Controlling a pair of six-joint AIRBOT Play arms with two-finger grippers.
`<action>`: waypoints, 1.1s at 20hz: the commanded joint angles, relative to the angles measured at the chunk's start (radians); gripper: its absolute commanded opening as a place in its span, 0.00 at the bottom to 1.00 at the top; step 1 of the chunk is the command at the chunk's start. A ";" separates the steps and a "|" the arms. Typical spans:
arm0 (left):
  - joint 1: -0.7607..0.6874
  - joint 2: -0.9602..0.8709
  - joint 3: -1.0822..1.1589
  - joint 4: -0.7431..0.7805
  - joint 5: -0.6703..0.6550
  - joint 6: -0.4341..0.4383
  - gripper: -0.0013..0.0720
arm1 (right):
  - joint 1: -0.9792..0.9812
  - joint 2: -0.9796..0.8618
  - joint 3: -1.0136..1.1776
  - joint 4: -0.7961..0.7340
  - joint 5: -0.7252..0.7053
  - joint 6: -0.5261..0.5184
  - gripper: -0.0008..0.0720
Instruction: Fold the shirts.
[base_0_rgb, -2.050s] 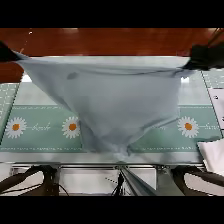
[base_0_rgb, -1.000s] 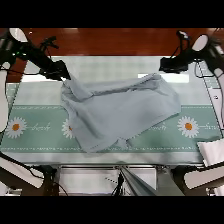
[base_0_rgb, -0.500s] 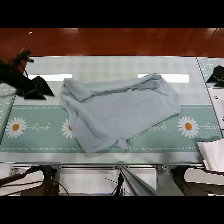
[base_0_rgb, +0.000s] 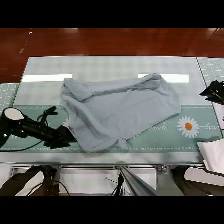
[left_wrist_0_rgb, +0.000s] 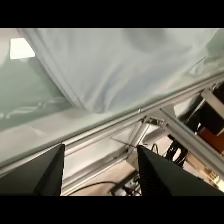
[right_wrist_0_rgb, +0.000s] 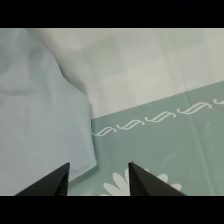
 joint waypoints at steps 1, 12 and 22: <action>-0.064 0.006 -0.090 -0.024 0.084 0.002 0.79 | -0.004 0.001 -0.018 0.010 -0.029 -0.010 0.65; -0.284 -0.180 -0.090 -0.164 0.347 -0.009 0.79 | -0.004 0.001 -0.018 0.012 -0.028 -0.010 0.65; -0.329 -0.275 -0.089 -0.203 0.404 0.016 0.07 | -0.019 0.001 -0.065 0.000 -0.030 -0.015 0.75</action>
